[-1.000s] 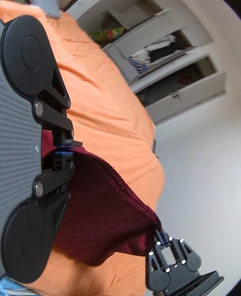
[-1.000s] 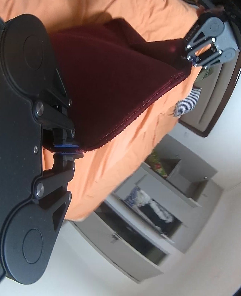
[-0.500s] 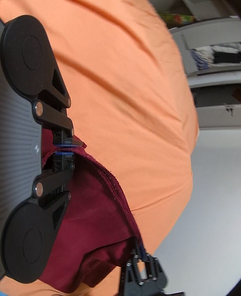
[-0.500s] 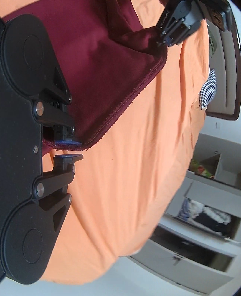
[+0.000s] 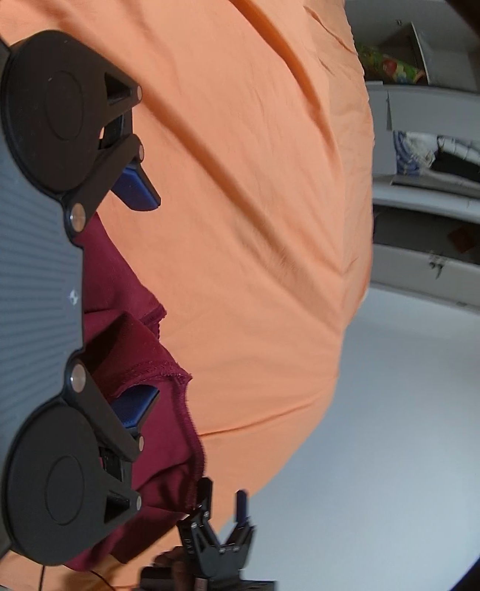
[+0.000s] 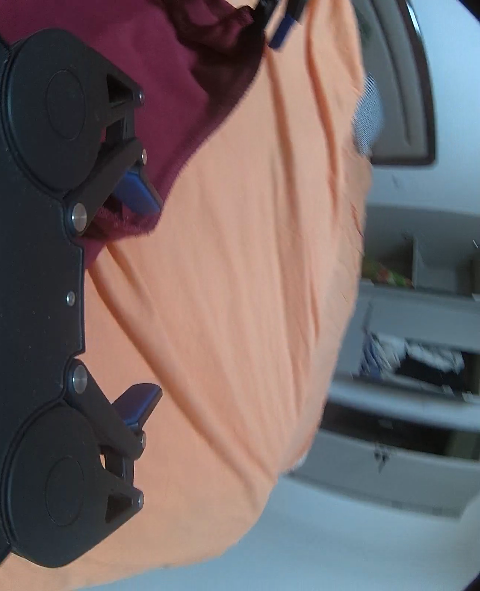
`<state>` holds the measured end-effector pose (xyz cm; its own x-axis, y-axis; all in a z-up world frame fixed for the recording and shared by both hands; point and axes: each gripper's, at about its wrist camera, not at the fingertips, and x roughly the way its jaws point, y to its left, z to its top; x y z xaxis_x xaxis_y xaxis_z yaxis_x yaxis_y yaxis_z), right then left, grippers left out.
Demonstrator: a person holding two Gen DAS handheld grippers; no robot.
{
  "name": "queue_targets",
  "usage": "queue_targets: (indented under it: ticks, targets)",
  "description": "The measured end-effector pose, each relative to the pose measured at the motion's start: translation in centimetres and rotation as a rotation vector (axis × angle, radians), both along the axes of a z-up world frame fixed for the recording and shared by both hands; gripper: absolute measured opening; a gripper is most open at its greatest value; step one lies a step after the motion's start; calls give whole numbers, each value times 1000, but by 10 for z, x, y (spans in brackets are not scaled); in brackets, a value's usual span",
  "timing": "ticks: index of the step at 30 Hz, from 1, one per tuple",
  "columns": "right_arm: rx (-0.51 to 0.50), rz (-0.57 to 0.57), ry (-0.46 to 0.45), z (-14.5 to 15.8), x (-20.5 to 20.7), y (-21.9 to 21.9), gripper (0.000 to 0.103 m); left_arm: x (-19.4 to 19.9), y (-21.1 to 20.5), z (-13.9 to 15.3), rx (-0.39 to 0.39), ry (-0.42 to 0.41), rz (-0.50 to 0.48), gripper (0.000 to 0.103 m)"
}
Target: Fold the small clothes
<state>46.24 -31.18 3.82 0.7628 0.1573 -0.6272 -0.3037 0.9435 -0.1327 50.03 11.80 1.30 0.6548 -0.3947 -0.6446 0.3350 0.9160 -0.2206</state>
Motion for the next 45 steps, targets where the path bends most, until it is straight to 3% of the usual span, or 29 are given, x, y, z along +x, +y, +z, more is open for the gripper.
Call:
queue_targets:
  ticks: [5,8,12,16,19,21,23,24,25,26,27,28,30,34,38,40,43,45]
  targets:
    - [16,-72,-79,6,-35,-14,100,-24,30,4,-88,-29,78,102]
    - [34,-87,-111,11,-62,-15,102,-51,34,6,-69,-58,98,102]
    - [28,-41,-123,9,-108,-8,102,-94,14,8,-5,-98,81,102]
    - [-108,21,-170,-8,-160,12,102,-133,-18,2,86,-127,70,102]
    - [-210,51,-201,-22,-185,24,102,-163,-40,-8,206,-170,90,102]
    - [-240,74,-205,-30,-191,29,96,-173,-56,-16,301,-196,104,102]
    - [-262,90,-206,-38,-192,34,89,-180,-68,-23,364,-216,110,93]
    - [-270,98,-204,-42,-190,36,81,-181,-71,-25,382,-213,111,88]
    - [-276,103,-196,-44,-188,38,74,-180,-72,-27,393,-200,121,71]
    - [-277,106,-181,-46,-186,40,56,-179,-71,-27,391,-183,141,47]
    - [-264,109,-166,-46,-183,41,35,-177,-66,-28,368,-164,159,35]
    - [-254,106,-156,-45,-181,40,25,-174,-59,-26,320,-144,173,17]
    - [-211,83,-133,-42,-175,35,4,-170,-40,-20,193,-109,225,8]
    - [37,-46,-81,-29,-164,5,3,-173,-10,-9,1,-78,311,6]
    - [349,-234,15,-33,-150,-47,1,-168,25,-27,-197,46,425,6]
    - [385,-266,40,-41,-147,-56,1,-165,36,-39,-271,101,452,6]
    - [376,-244,58,-48,-146,-53,4,-162,37,-44,-287,128,466,12]
    - [376,-234,52,-47,-145,-51,17,-163,31,-38,-252,103,470,24]
